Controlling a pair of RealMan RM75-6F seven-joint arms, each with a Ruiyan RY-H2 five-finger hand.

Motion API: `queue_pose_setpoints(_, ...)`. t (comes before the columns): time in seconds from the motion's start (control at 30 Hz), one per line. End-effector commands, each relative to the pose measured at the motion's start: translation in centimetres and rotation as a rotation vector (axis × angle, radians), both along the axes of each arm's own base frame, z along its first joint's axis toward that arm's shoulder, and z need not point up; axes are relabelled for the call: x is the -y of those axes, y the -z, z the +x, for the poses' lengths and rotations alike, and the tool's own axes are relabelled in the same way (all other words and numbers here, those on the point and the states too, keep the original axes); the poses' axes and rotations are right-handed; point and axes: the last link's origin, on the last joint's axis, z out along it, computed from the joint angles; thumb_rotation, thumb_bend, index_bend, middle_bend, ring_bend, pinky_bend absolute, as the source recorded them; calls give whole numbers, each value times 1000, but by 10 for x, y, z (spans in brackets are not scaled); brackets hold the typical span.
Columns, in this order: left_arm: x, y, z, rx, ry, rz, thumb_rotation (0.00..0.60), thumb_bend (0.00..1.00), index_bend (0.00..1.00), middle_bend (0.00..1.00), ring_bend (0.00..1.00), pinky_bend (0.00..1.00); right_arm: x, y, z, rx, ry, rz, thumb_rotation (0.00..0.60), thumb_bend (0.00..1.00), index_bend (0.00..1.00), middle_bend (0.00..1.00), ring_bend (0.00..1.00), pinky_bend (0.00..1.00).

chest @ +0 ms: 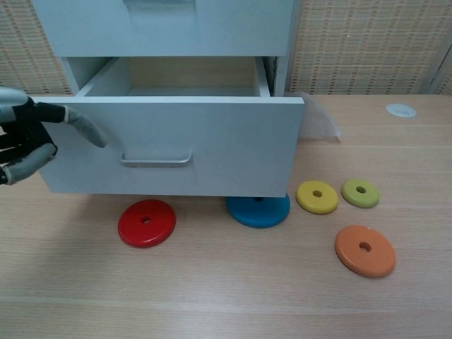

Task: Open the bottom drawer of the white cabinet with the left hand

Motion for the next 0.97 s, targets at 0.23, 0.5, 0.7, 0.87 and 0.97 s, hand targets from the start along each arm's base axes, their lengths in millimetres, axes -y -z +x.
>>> queue_pose_setpoints(0.23, 24, -40, -70, -55, -235, 238, 600, 674, 376, 707, 664, 883, 3, 2, -2, 12, 5, 9, 600, 274, 375, 379, 285, 291)
queue_pose_setpoints(0.5, 40, -47, -113, -86, -353, 470, 600, 511, 378, 600, 549, 609, 6, 4, 0, 12, -3, 28, 600, 262, 375, 379, 285, 291)
queue_pose_setpoints(0.7, 44, -45, -132, -147, -394, 559, 600, 511, 308, 453, 412, 449, 7, 5, 2, 9, -9, 31, 600, 262, 375, 379, 285, 291)
queue_pose_setpoints(0.87, 45, -40, -134, -165, -402, 567, 600, 510, 307, 448, 410, 447, 5, 6, 0, 12, 0, 23, 600, 262, 375, 379, 285, 291)
queue_pose_setpoints(0.97, 45, -38, -131, -155, -398, 572, 600, 511, 309, 448, 410, 446, 4, 7, -1, 13, 8, 21, 600, 262, 375, 379, 285, 291)
